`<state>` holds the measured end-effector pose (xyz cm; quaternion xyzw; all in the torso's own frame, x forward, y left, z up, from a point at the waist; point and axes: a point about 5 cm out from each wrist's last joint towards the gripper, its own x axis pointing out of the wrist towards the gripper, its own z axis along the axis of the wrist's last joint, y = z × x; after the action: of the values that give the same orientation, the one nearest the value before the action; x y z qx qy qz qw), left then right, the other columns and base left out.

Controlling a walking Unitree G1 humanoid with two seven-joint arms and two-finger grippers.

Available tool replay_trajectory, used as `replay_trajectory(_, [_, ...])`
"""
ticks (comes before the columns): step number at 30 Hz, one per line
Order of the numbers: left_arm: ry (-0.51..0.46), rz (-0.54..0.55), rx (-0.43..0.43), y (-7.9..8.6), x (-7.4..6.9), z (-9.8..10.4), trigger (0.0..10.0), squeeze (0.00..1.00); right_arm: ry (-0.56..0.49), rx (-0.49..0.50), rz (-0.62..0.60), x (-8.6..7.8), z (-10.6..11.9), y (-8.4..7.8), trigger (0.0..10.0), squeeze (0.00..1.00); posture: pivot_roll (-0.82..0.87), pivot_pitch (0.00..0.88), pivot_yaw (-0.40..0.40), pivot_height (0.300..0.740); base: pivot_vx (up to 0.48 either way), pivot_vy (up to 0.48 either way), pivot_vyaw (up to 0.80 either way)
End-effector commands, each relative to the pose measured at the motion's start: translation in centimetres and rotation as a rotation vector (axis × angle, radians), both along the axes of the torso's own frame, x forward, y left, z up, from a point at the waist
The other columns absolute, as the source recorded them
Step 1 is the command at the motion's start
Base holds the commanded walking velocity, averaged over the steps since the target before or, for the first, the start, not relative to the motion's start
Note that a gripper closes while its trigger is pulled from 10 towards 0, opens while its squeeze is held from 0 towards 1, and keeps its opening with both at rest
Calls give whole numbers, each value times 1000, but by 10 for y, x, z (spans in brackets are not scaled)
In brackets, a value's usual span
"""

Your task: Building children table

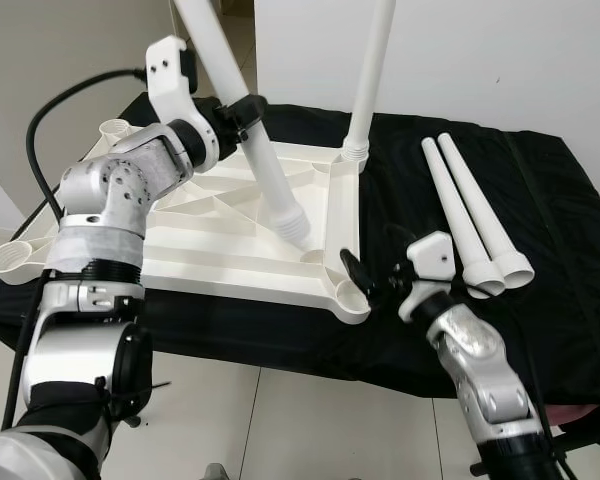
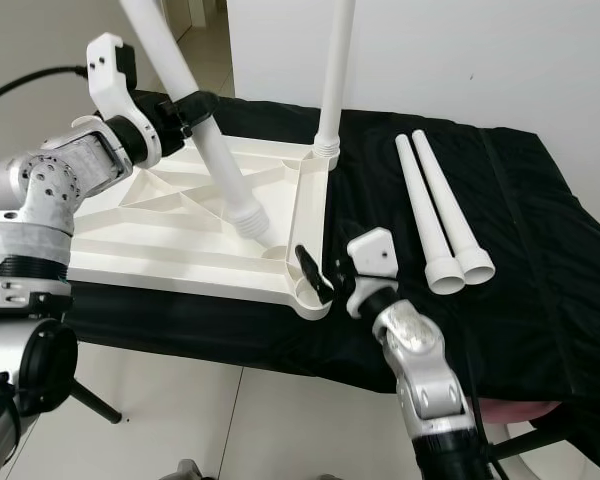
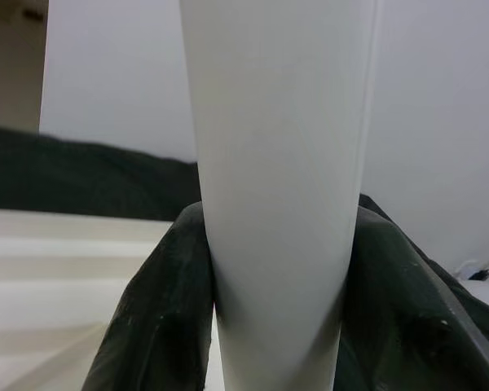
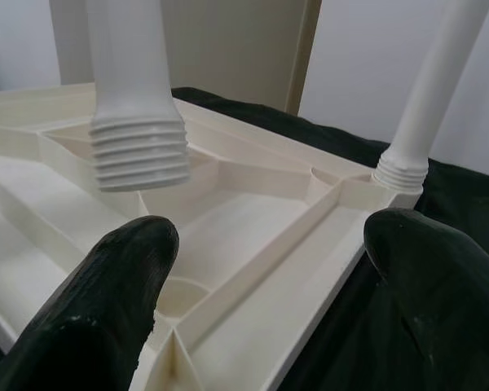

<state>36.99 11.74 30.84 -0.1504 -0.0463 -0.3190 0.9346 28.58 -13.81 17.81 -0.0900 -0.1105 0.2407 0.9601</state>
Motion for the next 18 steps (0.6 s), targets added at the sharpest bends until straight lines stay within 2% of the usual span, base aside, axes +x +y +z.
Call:
replay_trajectory(1, [-79, 8, 47, -10, -6, 7, 10000, 0, -6, -2, 3, 4, 8, 6, 10000, 0, -71, 0, 23, 740, 0, 0, 0])
replay_trajectory(2, [-79, 8, 47, -10, -6, 7, 10000, 0, -6, -2, 3, 4, 8, 6, 10000, 0, -71, 0, 23, 740, 0, 0, 0])
replay_trajectory(5, [-143, 20, 82, -26, -14, 10, 10000, 0, -22, -10, 1, 14, 20, 15, 10000, 0, -60, 0, 13, 740, 0, 0, 0])
replay_trajectory(9, [-173, 20, 107, -35, -18, 9, 10000, 0, -4, -2, -7, 20, 24, 19, 10000, 0, -54, 0, 9, 740, 0, 0, 0])
replay_trajectory(11, [-197, 23, 120, -48, -23, 7, 10000, 0, 20, 18, -30, 29, 28, 23, 10000, 0, -51, 0, 5, 740, 0, 0, 0])
replay_trajectory(16, [-206, 26, 126, -54, -26, 4, 10000, 0, 42, 22, -29, 31, 28, 26, 10000, 0, -39, 0, -2, 740, 0, 0, 0])
replay_trajectory(18, [-216, 22, 141, -62, -30, 1, 10000, 0, 57, 17, -19, 33, 28, 32, 10000, 0, -34, 0, -6, 740, 0, 0, 0])
